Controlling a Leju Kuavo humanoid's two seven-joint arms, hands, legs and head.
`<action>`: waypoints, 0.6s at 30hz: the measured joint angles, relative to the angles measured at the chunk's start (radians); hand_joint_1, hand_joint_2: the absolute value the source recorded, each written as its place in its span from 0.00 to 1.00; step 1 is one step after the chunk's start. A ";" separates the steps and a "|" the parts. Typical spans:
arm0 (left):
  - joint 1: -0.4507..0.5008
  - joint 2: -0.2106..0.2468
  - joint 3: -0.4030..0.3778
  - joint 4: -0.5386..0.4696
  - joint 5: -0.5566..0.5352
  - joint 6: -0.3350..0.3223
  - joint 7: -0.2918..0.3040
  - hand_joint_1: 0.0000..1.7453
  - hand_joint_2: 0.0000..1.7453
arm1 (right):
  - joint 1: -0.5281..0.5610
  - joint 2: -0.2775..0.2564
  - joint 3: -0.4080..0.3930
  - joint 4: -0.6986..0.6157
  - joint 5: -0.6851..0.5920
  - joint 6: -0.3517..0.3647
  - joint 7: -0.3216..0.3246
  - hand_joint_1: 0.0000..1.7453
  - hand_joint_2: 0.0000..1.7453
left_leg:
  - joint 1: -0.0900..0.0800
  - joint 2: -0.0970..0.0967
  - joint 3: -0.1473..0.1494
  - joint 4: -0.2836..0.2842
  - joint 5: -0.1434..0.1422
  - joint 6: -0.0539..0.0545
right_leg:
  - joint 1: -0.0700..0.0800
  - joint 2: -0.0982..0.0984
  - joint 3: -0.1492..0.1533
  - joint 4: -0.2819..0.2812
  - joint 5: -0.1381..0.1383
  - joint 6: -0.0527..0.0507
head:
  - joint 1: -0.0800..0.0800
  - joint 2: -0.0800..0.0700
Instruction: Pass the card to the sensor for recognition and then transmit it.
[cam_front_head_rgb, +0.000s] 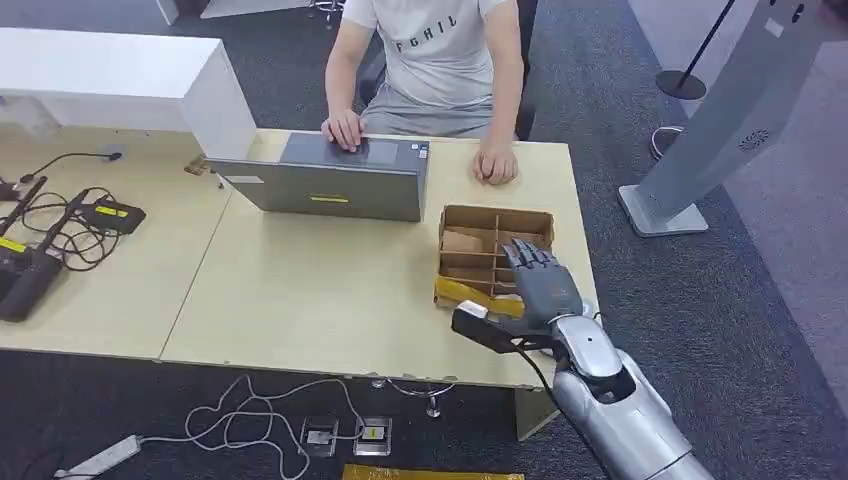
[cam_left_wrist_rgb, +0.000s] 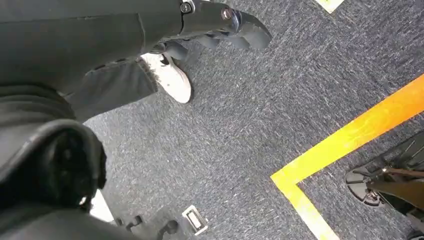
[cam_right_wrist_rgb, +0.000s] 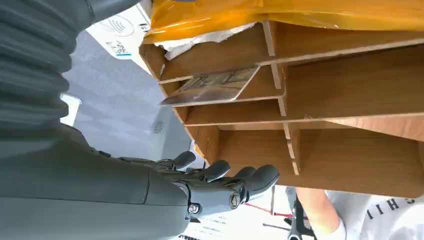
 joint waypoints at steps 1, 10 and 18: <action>0.000 0.000 0.000 0.000 0.000 0.000 0.000 0.00 0.00 | 0.000 0.000 -0.001 0.003 0.001 0.000 0.000 0.00 1.00 | 0.000 0.000 0.000 0.000 0.000 0.000 | 0.000 0.000 0.000 0.000 0.000 0.000 | 0.000 0.000; 0.000 -0.002 0.000 0.000 -0.001 0.000 0.000 0.00 0.00 | 0.000 0.002 -0.001 0.031 0.003 -0.004 -0.003 0.00 1.00 | 0.000 0.000 0.000 0.000 0.000 0.000 | 0.000 0.000 0.000 0.000 0.000 0.000 | 0.000 0.000; 0.000 -0.002 0.000 0.000 0.000 0.000 0.000 0.00 0.00 | -0.001 0.003 -0.001 0.058 0.001 -0.019 -0.016 1.00 1.00 | 0.000 0.000 0.000 0.000 0.000 0.000 | 0.000 0.000 0.000 0.000 0.000 0.000 | 0.000 0.000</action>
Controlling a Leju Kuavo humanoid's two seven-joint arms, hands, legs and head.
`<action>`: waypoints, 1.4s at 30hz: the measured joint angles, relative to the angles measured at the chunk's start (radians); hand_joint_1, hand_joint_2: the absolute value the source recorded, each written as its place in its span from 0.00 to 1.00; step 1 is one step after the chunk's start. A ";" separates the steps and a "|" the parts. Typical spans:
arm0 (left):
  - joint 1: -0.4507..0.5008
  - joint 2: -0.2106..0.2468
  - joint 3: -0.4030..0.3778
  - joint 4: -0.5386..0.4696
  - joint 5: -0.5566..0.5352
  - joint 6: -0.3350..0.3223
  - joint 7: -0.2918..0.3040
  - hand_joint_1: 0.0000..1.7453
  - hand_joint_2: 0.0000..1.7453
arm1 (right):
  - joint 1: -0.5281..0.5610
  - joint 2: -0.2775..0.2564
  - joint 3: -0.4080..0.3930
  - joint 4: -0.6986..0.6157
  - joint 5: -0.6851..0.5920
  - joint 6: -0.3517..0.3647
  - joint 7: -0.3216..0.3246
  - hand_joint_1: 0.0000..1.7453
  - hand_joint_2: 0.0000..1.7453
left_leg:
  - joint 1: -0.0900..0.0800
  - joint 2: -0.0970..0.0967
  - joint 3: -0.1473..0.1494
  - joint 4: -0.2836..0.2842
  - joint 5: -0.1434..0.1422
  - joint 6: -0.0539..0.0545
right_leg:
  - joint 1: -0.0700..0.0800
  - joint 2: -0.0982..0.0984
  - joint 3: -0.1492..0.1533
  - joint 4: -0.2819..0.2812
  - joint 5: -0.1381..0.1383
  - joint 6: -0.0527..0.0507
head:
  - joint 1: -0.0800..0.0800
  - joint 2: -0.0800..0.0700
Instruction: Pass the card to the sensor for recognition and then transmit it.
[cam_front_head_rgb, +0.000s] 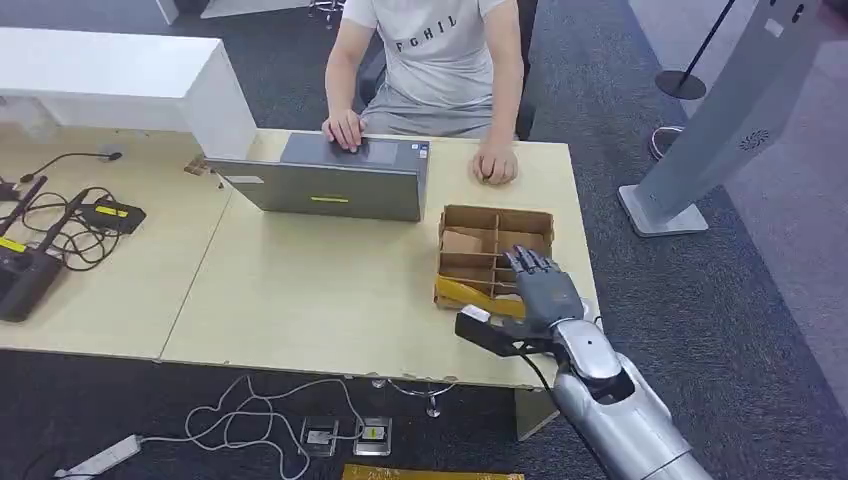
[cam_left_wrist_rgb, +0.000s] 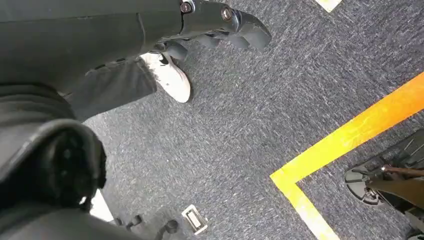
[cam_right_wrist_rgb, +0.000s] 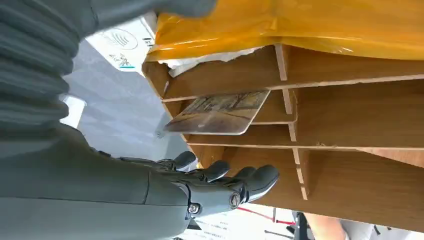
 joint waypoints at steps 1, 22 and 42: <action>0.000 0.000 0.000 0.000 0.001 0.000 0.000 0.00 0.00 | 0.000 0.000 0.000 0.005 -0.001 -0.006 -0.003 1.00 1.00 | 0.000 0.000 0.000 0.000 0.000 0.000 | 0.000 0.000 0.000 0.000 0.000 0.000 | 0.000 0.000; -0.364 -0.230 0.001 -0.034 -0.115 0.033 0.385 0.00 0.00 | -0.076 0.101 0.017 0.200 -0.061 -0.190 -0.022 1.00 1.00 | -0.001 0.003 -0.006 0.001 0.010 0.000 | -0.001 0.004 -0.007 -0.001 0.013 0.000 | 0.000 0.000; -0.420 -0.292 0.045 -0.040 -0.229 0.070 0.339 0.00 0.00 | -0.133 0.111 0.035 0.317 -0.102 -0.286 -0.026 1.00 1.00 | -0.001 0.005 -0.006 0.001 0.012 0.000 | 0.000 0.007 -0.008 -0.001 0.014 0.001 | 0.000 0.000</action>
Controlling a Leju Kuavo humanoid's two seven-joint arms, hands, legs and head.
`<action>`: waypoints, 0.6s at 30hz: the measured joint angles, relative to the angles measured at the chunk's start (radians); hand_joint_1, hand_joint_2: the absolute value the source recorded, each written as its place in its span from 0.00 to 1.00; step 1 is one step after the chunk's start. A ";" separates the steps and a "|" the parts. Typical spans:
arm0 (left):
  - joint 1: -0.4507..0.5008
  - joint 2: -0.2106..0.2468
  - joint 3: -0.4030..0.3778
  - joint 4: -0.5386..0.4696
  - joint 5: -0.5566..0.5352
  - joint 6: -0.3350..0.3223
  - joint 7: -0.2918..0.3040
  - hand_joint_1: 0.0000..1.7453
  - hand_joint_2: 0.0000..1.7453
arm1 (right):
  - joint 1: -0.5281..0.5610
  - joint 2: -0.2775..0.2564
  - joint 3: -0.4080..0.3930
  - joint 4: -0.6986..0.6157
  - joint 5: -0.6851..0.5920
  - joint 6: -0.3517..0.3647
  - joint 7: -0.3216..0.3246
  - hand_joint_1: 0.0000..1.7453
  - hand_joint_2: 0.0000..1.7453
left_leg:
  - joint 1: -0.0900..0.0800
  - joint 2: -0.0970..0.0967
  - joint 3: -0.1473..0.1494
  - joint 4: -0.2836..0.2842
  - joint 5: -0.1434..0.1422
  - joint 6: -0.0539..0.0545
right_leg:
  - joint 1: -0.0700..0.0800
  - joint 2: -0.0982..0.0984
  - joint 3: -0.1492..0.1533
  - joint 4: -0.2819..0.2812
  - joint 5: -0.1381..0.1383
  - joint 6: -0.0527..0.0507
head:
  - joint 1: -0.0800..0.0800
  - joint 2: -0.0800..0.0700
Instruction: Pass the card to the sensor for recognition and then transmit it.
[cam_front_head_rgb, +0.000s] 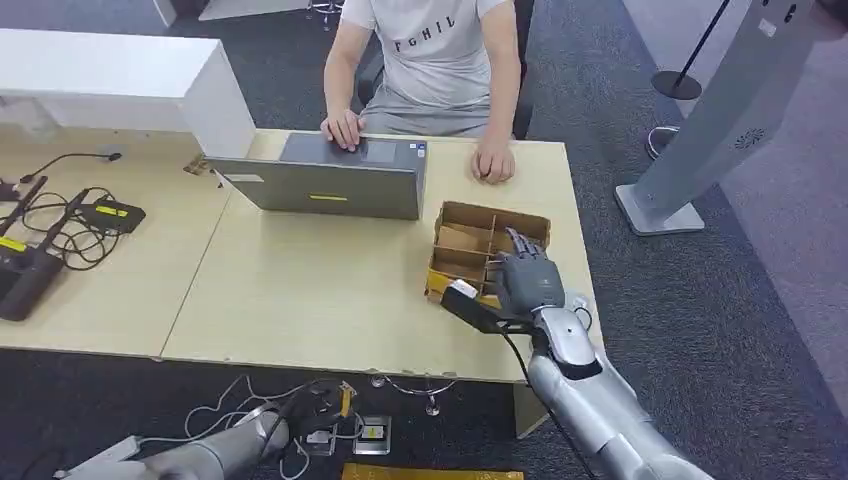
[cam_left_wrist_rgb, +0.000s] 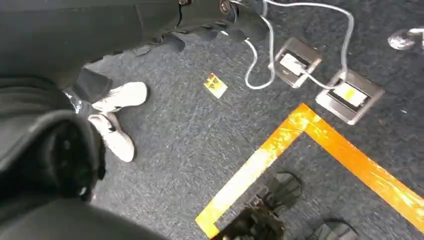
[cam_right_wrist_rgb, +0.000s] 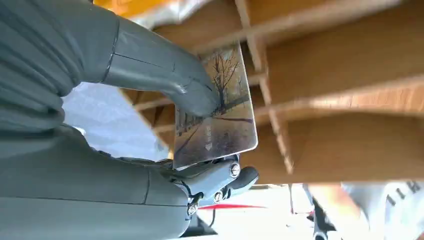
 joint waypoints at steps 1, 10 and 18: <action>0.000 -0.003 0.012 -0.001 -0.009 0.006 -0.002 0.00 0.00 | -0.008 -0.006 -0.004 0.000 0.000 -0.002 0.000 1.00 1.00 | 0.000 0.000 0.000 0.000 0.000 0.000 | 0.000 0.000 0.000 0.000 0.000 0.000 | 0.000 0.000; 0.004 -0.008 0.049 -0.002 -0.038 0.016 -0.012 0.00 0.00 | -0.038 -0.035 -0.023 -0.003 0.017 -0.018 -0.002 1.00 1.00 | 0.000 0.000 0.000 0.000 0.000 0.000 | 0.000 0.000 -0.001 0.000 0.000 0.000 | 0.000 0.000; 0.027 -0.018 0.114 -0.006 -0.084 0.015 -0.077 0.00 0.00 | -0.132 -0.084 -0.063 -0.058 0.058 -0.040 -0.048 1.00 1.00 | -0.001 0.000 -0.004 0.001 0.002 0.002 | -0.001 0.000 -0.004 0.000 0.002 0.001 | 0.000 0.000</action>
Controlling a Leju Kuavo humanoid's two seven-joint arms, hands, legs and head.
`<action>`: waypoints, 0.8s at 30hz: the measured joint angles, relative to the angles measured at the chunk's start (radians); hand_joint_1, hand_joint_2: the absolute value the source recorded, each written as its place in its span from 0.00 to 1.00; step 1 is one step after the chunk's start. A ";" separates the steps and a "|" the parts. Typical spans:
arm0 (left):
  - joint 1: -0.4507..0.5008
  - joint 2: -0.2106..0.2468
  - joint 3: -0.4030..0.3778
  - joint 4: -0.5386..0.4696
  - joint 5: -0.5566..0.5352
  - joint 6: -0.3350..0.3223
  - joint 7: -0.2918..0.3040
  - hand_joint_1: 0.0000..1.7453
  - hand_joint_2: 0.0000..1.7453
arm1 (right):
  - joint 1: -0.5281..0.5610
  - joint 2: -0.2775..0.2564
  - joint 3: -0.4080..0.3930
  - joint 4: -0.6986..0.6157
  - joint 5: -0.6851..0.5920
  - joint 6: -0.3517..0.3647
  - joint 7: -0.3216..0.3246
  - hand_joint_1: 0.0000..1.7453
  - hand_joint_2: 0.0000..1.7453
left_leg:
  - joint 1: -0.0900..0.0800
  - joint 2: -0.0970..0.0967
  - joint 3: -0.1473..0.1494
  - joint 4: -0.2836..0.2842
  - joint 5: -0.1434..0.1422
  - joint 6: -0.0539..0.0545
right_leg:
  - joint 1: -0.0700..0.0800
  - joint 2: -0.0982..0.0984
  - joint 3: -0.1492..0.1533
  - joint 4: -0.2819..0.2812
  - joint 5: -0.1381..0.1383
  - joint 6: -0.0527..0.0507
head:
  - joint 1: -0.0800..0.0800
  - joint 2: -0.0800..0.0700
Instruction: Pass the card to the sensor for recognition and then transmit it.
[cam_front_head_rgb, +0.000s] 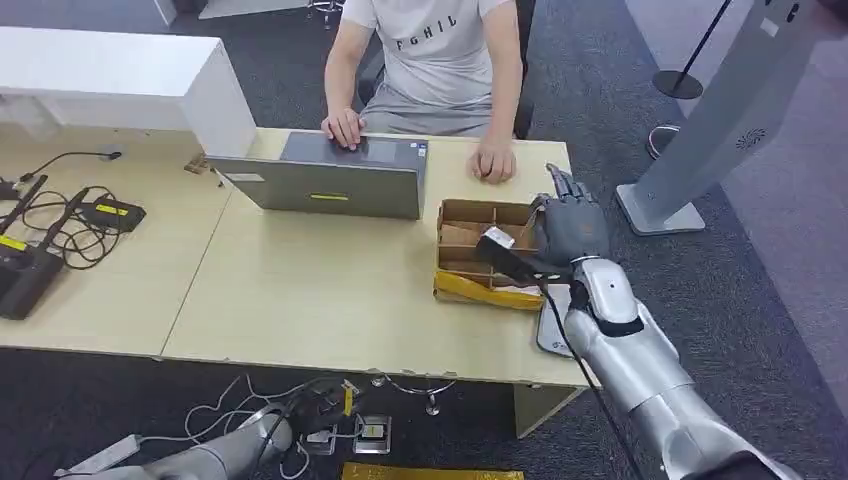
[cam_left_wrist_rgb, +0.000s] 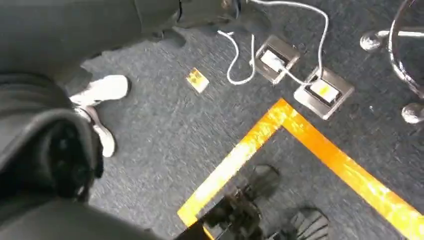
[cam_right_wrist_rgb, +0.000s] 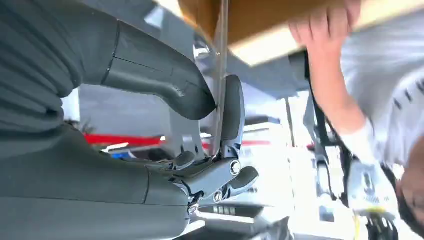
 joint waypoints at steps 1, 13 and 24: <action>0.001 -0.002 0.008 0.000 -0.012 -0.002 -0.005 0.00 0.00 | -0.016 -0.004 -0.005 0.000 0.005 -0.008 -0.011 1.00 1.00 | 0.000 0.000 -0.001 0.000 0.000 0.000 | 0.000 0.000 -0.001 0.000 0.000 0.000 | 0.000 0.000; 0.030 -0.029 0.119 -0.002 -0.085 -0.036 -0.062 0.00 0.00 | -0.182 0.006 -0.027 0.051 0.050 -0.109 -0.109 1.00 1.00 | -0.001 -0.001 -0.011 0.000 0.001 0.000 | -0.001 -0.001 -0.010 0.000 0.001 0.001 | 0.000 0.000; 0.069 -0.042 0.223 -0.002 -0.074 -0.025 -0.116 0.00 0.00 | -0.248 0.053 -0.026 0.198 0.048 -0.157 -0.131 1.00 1.00 | -0.001 0.000 -0.019 0.001 0.001 0.000 | -0.001 0.000 -0.019 0.000 0.001 0.001 | 0.000 0.000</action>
